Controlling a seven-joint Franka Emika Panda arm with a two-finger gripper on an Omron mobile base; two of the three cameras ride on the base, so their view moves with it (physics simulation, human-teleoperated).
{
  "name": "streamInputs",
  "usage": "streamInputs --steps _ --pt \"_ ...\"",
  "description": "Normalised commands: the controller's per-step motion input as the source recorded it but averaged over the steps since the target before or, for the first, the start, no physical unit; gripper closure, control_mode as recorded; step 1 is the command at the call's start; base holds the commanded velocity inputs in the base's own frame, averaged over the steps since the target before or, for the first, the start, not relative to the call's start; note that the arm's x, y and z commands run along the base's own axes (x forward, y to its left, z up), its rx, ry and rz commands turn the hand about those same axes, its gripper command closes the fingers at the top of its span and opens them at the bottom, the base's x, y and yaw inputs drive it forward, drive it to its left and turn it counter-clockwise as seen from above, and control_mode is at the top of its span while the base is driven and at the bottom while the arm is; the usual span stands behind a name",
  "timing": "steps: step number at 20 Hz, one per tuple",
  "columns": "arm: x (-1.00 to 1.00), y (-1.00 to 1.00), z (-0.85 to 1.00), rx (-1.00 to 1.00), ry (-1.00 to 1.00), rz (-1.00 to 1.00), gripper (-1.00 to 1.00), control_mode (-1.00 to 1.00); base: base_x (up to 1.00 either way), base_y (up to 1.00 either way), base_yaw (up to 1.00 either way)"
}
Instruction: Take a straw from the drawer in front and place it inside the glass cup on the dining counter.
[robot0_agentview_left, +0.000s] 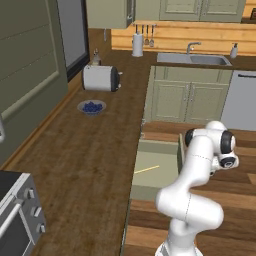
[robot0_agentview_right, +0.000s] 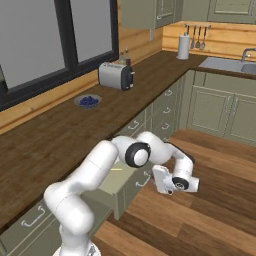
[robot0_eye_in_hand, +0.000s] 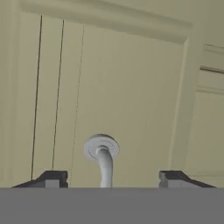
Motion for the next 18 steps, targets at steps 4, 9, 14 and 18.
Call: streamInputs --steps 4,9,14,18 --pt "-0.19 0.0 0.32 -0.08 0.0 -0.03 -1.0 -1.0 0.0 0.0 0.0" --pt "-0.37 0.0 0.88 -0.2 -0.02 0.0 -1.0 -1.0 0.0 0.0 0.0" --pt "-0.28 0.34 1.0 -0.27 -0.08 0.0 -1.0 -1.0 0.0 0.0 0.0" --pt "-0.12 0.92 1.0 -0.3 -0.01 0.0 -1.0 -1.0 0.0 0.0 0.0"
